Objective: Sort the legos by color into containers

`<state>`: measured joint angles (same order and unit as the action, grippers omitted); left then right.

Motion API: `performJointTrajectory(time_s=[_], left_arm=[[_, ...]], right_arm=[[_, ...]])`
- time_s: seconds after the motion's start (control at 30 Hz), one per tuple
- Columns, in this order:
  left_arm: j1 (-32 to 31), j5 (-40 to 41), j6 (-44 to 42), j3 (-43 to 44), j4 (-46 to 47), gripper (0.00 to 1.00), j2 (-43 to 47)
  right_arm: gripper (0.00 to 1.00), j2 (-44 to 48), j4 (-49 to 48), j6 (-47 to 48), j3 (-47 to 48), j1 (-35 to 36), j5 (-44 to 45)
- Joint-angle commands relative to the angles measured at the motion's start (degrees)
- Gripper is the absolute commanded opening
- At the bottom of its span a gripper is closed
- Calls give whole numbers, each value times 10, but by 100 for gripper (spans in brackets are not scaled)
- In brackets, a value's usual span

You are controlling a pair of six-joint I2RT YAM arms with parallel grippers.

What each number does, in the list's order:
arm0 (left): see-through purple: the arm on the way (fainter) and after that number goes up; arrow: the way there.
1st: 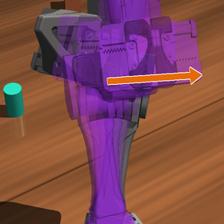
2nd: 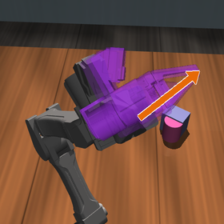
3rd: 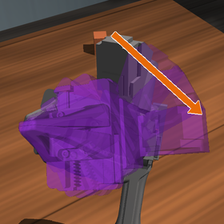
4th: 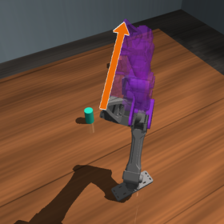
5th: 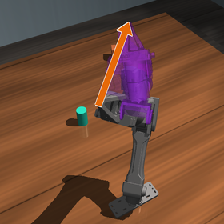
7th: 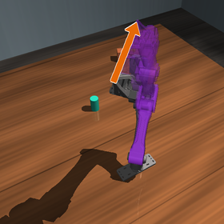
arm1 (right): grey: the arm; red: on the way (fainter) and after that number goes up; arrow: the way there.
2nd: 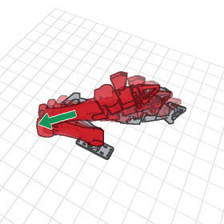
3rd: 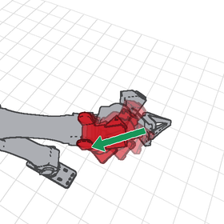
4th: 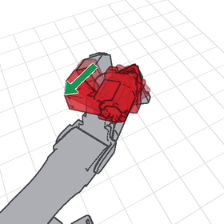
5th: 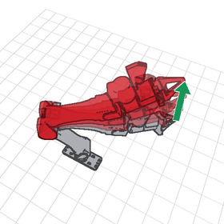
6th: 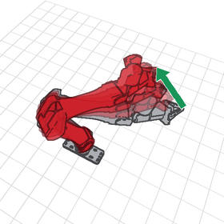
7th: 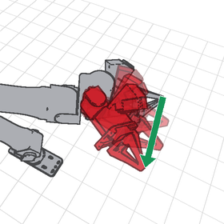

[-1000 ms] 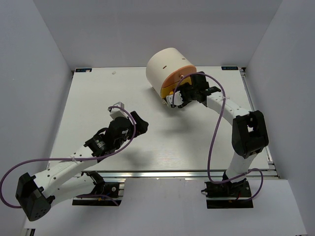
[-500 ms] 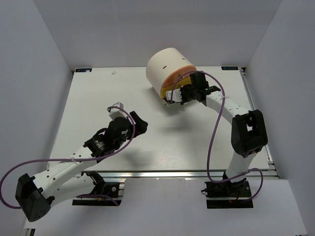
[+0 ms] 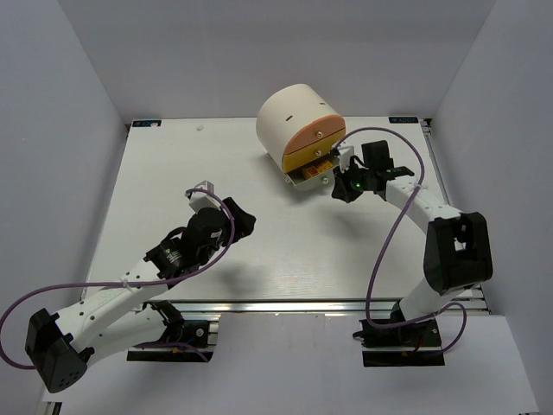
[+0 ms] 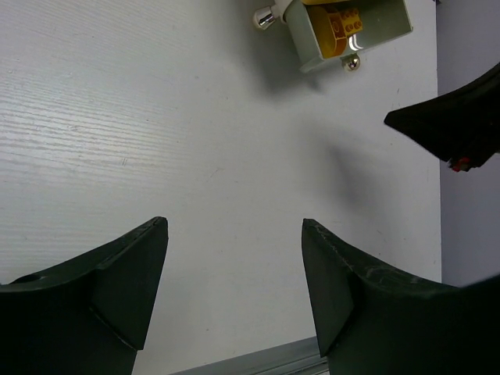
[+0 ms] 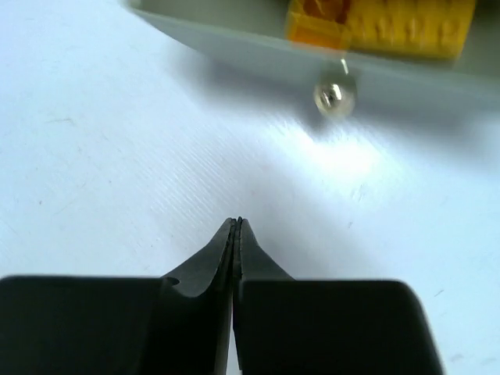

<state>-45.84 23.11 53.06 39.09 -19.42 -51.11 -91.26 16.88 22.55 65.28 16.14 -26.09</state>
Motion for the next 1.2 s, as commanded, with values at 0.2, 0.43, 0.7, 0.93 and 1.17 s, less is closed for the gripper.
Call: performJointTrajectory(time_s=[0.2,0.43,0.7,0.93,1.17], left_arm=[[1,-2,8,9,-11,83,-2],[1,5,25,23,-45,84,-1],[-4,14,39,29,-59,84,-7],[-4,5,35,36,-57,84,-23],[-4,-1,29,44,-56,84,-36]], right_arm=[[0,-103,-4,-342,53,-37,76],[0,-173,-80,-549,100,-49,112],[0,-233,-117,-645,152,-57,111],[14,-255,-160,-689,161,-61,85],[30,-269,-196,-715,171,-57,62]])
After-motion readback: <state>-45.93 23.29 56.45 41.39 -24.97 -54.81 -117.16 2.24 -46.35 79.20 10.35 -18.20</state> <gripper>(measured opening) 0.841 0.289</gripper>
